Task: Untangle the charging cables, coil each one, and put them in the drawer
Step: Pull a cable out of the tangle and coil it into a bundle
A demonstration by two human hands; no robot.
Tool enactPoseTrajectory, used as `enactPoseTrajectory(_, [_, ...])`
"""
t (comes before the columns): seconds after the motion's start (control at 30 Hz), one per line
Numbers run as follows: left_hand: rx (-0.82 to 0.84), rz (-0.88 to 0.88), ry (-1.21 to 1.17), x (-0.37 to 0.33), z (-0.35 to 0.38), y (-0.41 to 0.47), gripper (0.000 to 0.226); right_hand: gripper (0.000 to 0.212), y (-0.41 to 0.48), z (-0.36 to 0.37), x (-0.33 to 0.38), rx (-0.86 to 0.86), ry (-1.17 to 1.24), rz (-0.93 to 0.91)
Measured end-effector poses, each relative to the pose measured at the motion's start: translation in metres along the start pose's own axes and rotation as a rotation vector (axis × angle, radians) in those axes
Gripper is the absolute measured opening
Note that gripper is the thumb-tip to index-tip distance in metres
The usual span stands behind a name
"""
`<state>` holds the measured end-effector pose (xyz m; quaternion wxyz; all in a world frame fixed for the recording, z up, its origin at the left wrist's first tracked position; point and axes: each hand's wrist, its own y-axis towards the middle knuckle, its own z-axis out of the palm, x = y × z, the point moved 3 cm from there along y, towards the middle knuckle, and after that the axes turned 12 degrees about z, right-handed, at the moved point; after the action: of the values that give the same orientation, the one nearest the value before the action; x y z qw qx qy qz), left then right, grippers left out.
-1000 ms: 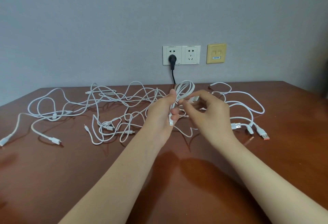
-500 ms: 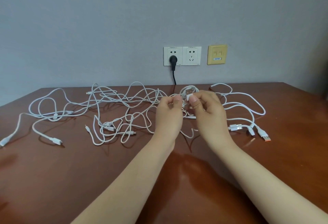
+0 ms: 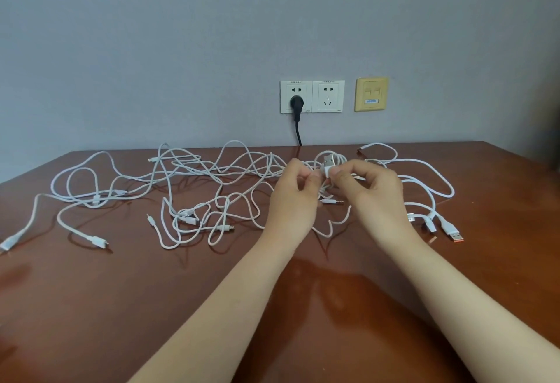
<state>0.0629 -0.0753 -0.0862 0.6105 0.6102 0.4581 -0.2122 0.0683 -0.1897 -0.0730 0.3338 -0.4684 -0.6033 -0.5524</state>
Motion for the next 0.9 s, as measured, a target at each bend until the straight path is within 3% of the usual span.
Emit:
enactPoseTrajectory(0.13, [0.085, -0.06, -0.038, 0.003, -0.007, 0.002, 0.029, 0.029, 0.0, 0.002, -0.003, 0.037, -0.046, 0.008])
enactPoseTrajectory(0.3, [0.239, -0.165, -0.253, 0.002, -0.011, 0.006, 0.014, 0.03, 0.001, 0.004, -0.005, 0.124, -0.028, 0.024])
enactPoseTrajectory(0.43, [0.342, -0.29, -0.357, 0.007, -0.016, 0.009, 0.034, 0.028, 0.003, 0.001, -0.006, 0.146, -0.073, 0.019])
enactPoseTrajectory(0.53, [0.444, -0.324, -0.415, 0.01, -0.023, 0.009, 0.021, 0.026, 0.004, 0.0, -0.005, 0.163, -0.105, 0.008])
enactPoseTrajectory(0.7, [0.327, -0.294, -0.434, 0.012, -0.021, 0.011, 0.01, 0.028, 0.002, 0.001, -0.002, 0.162, -0.136, -0.028])
enactPoseTrajectory(0.9, [0.216, -0.183, -0.329, 0.006, -0.023, 0.011, 0.014, 0.027, 0.002, 0.004, -0.003, 0.113, -0.222, -0.096])
